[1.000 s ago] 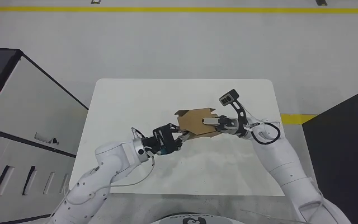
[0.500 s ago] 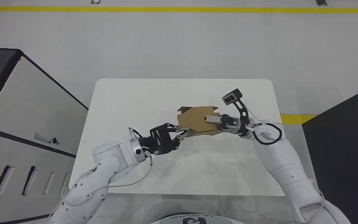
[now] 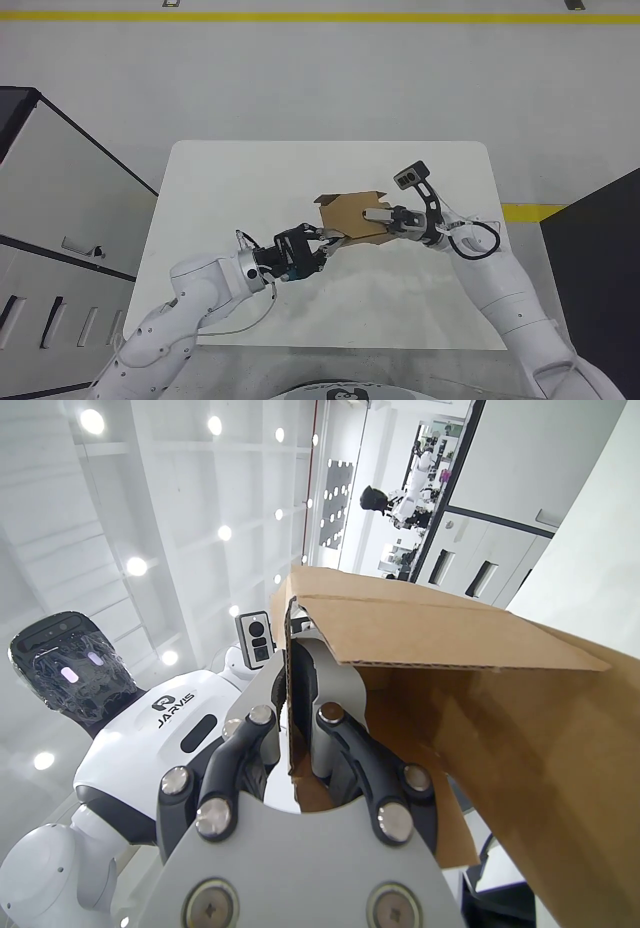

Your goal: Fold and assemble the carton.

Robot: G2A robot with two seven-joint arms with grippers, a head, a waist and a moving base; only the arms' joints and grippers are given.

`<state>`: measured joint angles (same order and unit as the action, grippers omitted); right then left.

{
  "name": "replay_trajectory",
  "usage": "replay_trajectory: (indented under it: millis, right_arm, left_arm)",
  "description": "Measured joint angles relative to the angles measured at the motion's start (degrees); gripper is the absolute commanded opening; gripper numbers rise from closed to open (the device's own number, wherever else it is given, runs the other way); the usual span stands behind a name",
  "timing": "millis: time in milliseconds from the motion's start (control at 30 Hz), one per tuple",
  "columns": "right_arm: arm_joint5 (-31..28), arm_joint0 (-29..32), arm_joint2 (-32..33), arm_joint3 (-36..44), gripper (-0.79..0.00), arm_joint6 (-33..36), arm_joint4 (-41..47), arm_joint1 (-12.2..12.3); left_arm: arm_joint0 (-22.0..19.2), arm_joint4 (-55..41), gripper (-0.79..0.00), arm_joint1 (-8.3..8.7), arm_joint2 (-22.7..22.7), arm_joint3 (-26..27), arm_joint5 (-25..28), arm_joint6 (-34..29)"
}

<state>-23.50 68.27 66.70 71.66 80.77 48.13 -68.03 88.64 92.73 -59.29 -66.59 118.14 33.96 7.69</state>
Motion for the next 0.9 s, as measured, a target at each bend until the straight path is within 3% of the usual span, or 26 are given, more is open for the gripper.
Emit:
replay_trajectory:
  millis: [633,900]
  right_arm:
    - [0.65,0.6,1.37,-0.08,-0.785,0.62,-0.21,0.32]
    - [1.63,1.01,1.87,1.65,-0.785,1.64,-0.6,0.56]
  left_arm:
    - [0.97,-1.35,-0.785,0.43,-5.73,0.39,-4.08,0.02]
    - [1.41,-3.0,-0.785,0.04,-6.91,-0.25,-10.54,-0.85]
